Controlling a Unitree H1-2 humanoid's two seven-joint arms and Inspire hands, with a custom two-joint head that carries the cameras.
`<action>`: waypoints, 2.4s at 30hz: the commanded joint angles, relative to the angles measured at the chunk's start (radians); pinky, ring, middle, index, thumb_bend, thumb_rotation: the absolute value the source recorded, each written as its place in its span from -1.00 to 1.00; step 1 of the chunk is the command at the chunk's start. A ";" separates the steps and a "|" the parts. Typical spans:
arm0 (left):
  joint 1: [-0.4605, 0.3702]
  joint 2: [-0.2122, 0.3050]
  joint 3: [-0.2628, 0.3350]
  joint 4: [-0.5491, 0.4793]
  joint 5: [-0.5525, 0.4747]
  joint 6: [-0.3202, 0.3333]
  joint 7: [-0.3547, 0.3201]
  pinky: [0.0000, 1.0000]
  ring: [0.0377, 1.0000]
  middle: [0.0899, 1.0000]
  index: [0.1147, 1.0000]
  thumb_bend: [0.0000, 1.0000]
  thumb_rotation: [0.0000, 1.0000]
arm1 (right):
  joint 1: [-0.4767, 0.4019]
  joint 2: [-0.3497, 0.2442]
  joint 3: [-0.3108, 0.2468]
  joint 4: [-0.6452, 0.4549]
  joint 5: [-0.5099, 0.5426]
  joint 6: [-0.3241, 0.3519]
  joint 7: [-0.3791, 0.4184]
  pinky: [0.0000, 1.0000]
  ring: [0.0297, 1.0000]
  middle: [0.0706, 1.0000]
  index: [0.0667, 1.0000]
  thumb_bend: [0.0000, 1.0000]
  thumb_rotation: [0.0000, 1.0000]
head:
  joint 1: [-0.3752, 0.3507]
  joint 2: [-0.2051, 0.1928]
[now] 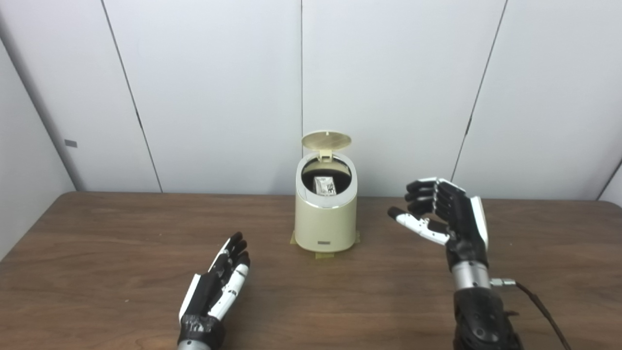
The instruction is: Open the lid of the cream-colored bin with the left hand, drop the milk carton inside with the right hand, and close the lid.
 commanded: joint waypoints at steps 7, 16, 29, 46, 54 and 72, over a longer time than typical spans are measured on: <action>-0.213 -0.002 0.090 0.031 -0.080 0.073 0.053 0.89 0.87 0.89 0.89 -0.35 0.42 | 0.124 0.012 -0.039 -0.106 0.225 0.044 0.107 0.30 0.39 0.41 0.19 0.02 -0.46 | 0.000 -0.004; -0.462 0.093 0.105 0.177 -0.096 0.097 0.007 0.84 0.84 0.85 0.88 -0.22 0.60 | 0.240 -0.026 -0.023 -0.113 0.278 -0.008 0.183 0.68 0.77 0.74 0.74 0.13 0.45 | 0.011 -0.010; -0.764 0.171 0.039 0.525 -0.041 0.010 -0.046 0.77 0.78 0.75 0.76 -0.26 0.66 | 0.254 -0.024 -0.006 -0.009 0.253 -0.116 0.174 0.57 0.68 0.68 0.74 -0.03 0.52 | 0.010 -0.042; -0.950 0.249 -0.173 0.800 0.177 -0.212 -0.189 0.71 0.61 0.55 0.66 -0.18 0.93 | 0.257 -0.004 -0.019 0.057 0.299 -0.152 0.172 0.55 0.66 0.67 0.71 0.04 0.67 | 0.015 -0.067; -0.953 0.274 -0.233 0.796 0.281 -0.284 -0.206 0.80 0.60 0.49 0.55 0.01 1.00 | 0.250 0.011 -0.015 0.078 0.283 -0.140 0.157 0.52 0.66 0.66 0.73 0.02 0.65 | 0.011 -0.074; -0.922 0.342 -0.341 0.672 0.585 -0.438 -0.122 0.51 0.44 0.35 0.34 -0.10 1.00 | 0.241 0.023 -0.020 0.101 0.293 -0.118 0.154 0.48 0.63 0.66 0.73 0.00 0.74 | 0.005 -0.070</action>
